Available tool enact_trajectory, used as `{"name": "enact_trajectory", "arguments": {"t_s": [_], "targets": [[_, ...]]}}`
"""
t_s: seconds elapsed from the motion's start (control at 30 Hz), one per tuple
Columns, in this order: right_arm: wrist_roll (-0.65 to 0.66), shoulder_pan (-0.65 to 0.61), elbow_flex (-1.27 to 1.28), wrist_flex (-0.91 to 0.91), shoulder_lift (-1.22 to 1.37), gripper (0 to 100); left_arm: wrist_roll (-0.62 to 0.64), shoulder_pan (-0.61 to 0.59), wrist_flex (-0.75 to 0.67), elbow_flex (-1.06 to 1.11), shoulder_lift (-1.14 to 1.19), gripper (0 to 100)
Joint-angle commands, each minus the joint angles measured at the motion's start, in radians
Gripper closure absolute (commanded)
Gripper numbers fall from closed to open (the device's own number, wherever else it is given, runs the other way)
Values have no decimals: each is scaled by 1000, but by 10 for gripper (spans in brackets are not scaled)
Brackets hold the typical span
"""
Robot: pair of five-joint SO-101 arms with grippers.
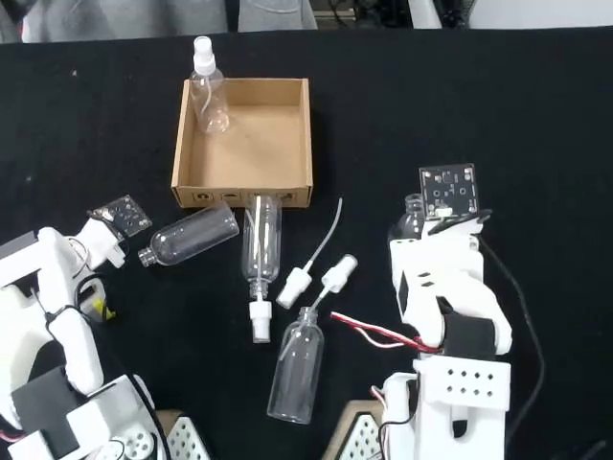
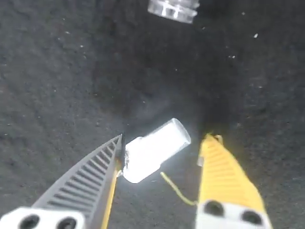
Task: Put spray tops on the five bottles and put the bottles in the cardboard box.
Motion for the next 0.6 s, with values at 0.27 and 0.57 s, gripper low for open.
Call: {"name": "enact_trajectory", "arguments": {"t_s": [0.27,0.57], "targets": [[0,28,-4,-32,-24,931,-37,-22,-12,-19,-6,783],[0,28,-4,-32,-24,931,-37,-39,-14,-10,-5,759]]}}
